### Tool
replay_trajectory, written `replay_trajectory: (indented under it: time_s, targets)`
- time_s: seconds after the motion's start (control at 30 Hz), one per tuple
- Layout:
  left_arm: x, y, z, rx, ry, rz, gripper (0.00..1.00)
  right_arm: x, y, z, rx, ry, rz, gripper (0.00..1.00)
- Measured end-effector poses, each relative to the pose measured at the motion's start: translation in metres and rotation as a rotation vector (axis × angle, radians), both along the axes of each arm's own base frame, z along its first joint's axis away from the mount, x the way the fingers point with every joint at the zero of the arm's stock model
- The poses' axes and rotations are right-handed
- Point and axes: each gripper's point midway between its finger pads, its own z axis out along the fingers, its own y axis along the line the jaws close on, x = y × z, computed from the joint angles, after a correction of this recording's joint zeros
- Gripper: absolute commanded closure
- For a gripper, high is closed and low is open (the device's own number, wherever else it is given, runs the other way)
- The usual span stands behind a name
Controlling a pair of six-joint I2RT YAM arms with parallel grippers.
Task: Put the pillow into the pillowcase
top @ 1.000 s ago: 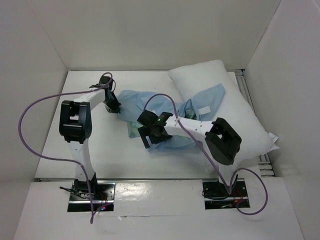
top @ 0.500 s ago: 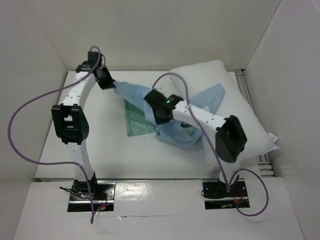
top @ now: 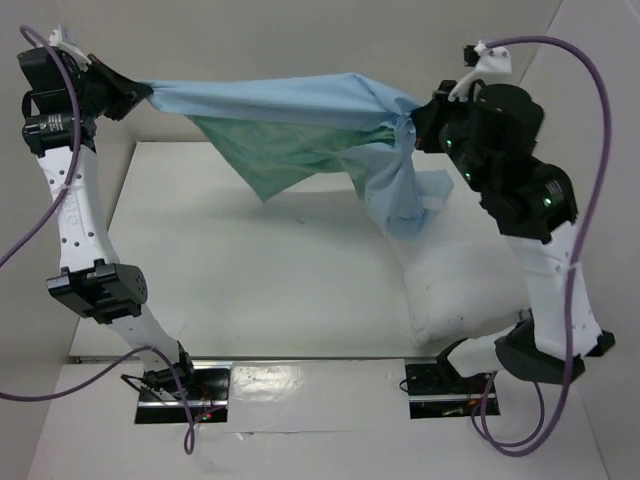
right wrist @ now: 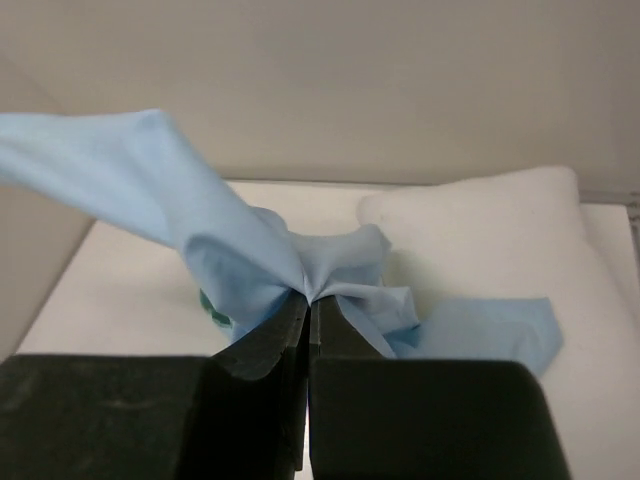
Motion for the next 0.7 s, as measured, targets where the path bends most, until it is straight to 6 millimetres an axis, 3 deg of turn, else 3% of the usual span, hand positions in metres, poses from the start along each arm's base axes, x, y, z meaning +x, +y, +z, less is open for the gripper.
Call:
replay_trajectory:
  time_s: [0.17,0.23,0.33,0.4,0.53,0.63,0.7]
  targets:
    - [-0.007,-0.006,0.014,-0.065,-0.042,-0.085,1.0,-0.044,0.001,0.025,0.016,-0.093,0.152,1.0]
    - [-0.002,-0.009,0.015,-0.09,-0.055,-0.127,1.0,-0.049,0.008,0.024,0.011,-0.104,0.206,1.0]
    - [0.023,-0.01,0.012,-0.127,-0.085,-0.191,1.0,-0.044,0.022,0.018,-0.001,-0.105,0.263,1.0]
    - [0.048,-0.008,0.0,-0.168,-0.088,-0.226,1.0,-0.032,0.032,0.011,-0.009,-0.101,0.281,1.0]
    - [0.091,-0.002,-0.049,-0.257,-0.041,-0.265,1.0,0.01,0.054,-0.01,-0.036,-0.072,0.303,1.0]
    - [0.112,0.003,-0.086,-0.32,0.016,-0.271,1.0,0.047,0.066,-0.027,-0.045,-0.052,0.307,1.0]
    - [0.12,0.004,-0.097,-0.349,0.025,-0.278,1.0,0.069,0.07,-0.036,-0.044,-0.047,0.301,1.0]
